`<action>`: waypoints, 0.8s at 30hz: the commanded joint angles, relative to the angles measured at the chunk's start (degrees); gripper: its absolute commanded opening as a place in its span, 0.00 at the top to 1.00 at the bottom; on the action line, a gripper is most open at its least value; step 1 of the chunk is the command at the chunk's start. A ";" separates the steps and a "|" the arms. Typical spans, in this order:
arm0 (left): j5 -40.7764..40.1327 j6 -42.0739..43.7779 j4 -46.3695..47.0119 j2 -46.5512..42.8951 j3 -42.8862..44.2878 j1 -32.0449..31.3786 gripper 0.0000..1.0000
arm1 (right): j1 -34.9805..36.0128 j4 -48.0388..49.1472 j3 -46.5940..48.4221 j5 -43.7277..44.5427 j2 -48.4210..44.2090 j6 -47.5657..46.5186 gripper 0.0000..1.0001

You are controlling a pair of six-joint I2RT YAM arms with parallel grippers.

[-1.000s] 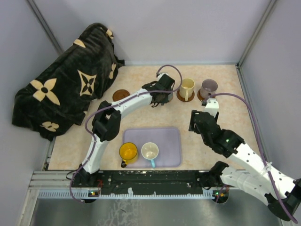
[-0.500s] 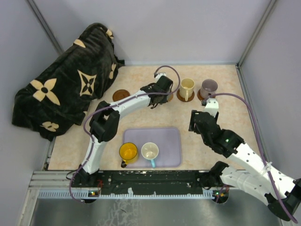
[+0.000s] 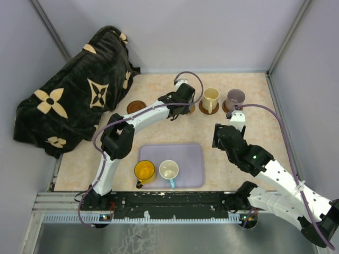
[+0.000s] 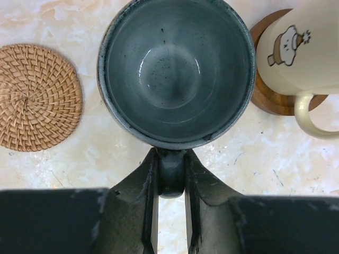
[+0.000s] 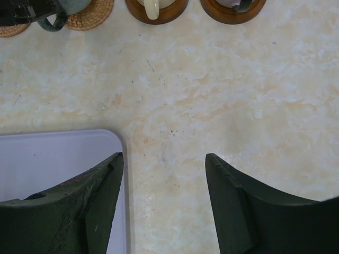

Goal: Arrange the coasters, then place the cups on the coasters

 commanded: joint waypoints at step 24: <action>0.35 0.12 0.63 0.37 7.90 -0.25 1.00 | 0.24 1.21 1.05 1.09 0.11 -0.14 0.36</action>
